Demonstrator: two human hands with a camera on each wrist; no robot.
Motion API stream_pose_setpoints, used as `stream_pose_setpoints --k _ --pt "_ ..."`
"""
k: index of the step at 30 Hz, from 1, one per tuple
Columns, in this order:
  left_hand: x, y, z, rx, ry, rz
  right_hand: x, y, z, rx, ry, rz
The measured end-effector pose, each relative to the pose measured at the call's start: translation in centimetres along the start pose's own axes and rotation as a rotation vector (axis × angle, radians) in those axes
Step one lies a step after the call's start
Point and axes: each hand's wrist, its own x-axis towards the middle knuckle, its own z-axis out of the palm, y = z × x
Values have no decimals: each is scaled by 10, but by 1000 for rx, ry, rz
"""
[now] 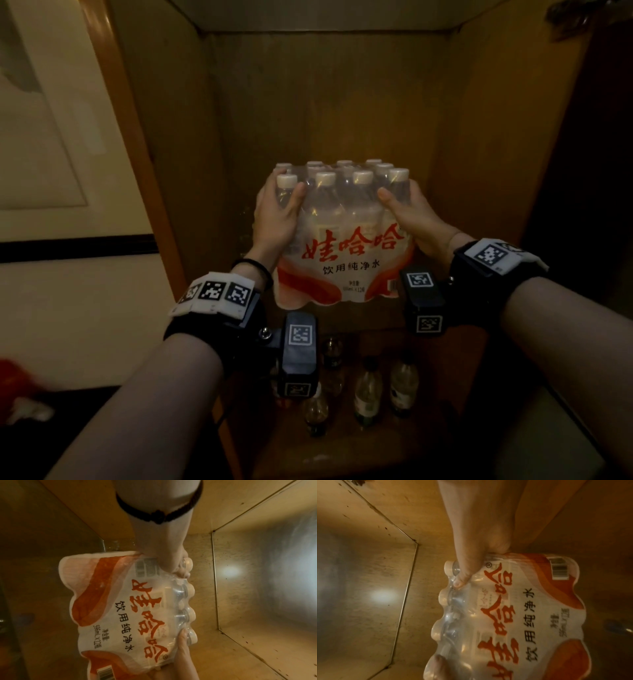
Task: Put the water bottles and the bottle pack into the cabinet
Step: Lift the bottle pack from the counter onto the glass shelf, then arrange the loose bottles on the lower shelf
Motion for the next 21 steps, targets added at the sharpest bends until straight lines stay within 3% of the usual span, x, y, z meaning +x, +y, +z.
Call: stream_pose_setpoints --k 8,14,17,21 --pt "-25 6 -2 41 -30 -89 -28 12 -2 162 21 91" --pt "-74 25 8 156 142 -202 -70 34 0 117 140 67" --pt "-104 22 10 202 207 -152 -95 47 -1 200 81 119" --pt "-143 13 14 -83 -98 -152 -123 58 2 277 -147 168"
